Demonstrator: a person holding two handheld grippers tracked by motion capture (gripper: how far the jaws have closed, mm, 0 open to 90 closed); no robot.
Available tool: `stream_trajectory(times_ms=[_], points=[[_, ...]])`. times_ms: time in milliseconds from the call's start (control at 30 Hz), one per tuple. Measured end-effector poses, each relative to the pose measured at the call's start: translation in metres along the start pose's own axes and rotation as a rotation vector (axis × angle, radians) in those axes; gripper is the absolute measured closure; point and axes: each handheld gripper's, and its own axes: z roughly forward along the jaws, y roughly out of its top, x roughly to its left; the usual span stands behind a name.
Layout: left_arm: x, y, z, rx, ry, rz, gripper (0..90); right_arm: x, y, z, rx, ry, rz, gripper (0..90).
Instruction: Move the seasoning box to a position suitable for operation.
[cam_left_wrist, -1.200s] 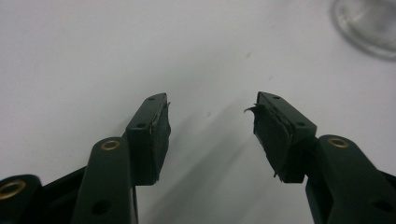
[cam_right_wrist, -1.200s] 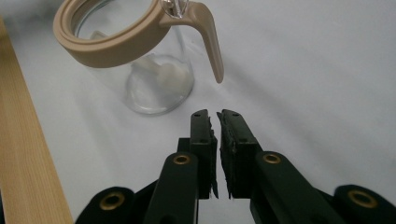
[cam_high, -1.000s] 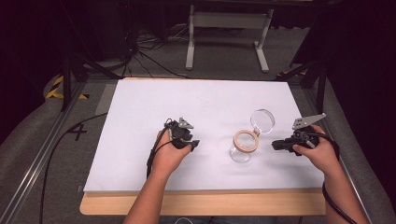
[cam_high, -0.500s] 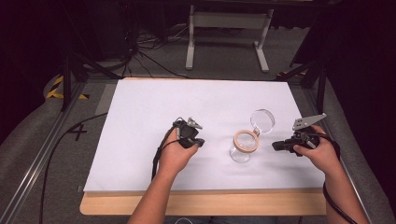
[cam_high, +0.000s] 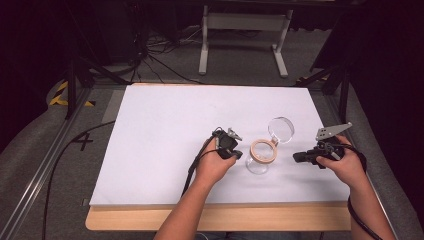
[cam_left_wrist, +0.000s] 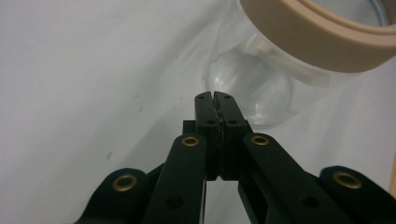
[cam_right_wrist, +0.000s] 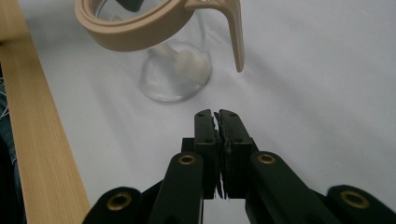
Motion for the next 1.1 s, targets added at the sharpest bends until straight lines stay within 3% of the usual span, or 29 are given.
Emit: stream_trajectory(times_ms=[133, 233, 300, 333, 500, 667, 1100], points=[[0.0, 0.001, 0.008, 0.006, -0.002, 0.016, 89.7, 0.001, -0.001, -0.001, 0.001, -0.002, 0.003, 86.6], [-0.003, 0.002, 0.012, -0.001, -0.051, 0.017, 89.7, 0.002, -0.003, -0.002, 0.002, -0.005, 0.004, 86.2], [-0.004, 0.002, 0.012, 0.004, -0.051, 0.025, 89.7, 0.002, -0.003, -0.002, 0.001, -0.005, 0.005, 86.2], [-0.005, 0.003, 0.013, 0.018, -0.035, 0.048, 89.7, 0.002, -0.004, -0.002, 0.001, -0.005, 0.005, 86.1], [-0.009, 0.002, 0.013, 0.039, -0.032, 0.05, 89.7, 0.003, -0.003, -0.002, 0.004, 0.001, 0.003, 86.2], [-0.013, 0.001, 0.014, 0.065, -0.034, 0.082, 89.7, 0.004, -0.003, -0.001, 0.006, 0.0, 0.0, 85.8], [-0.037, 0.005, 0.026, 0.074, -0.106, 0.142, 89.6, 0.004, -0.003, -0.002, 0.006, -0.003, 0.001, 85.5]])
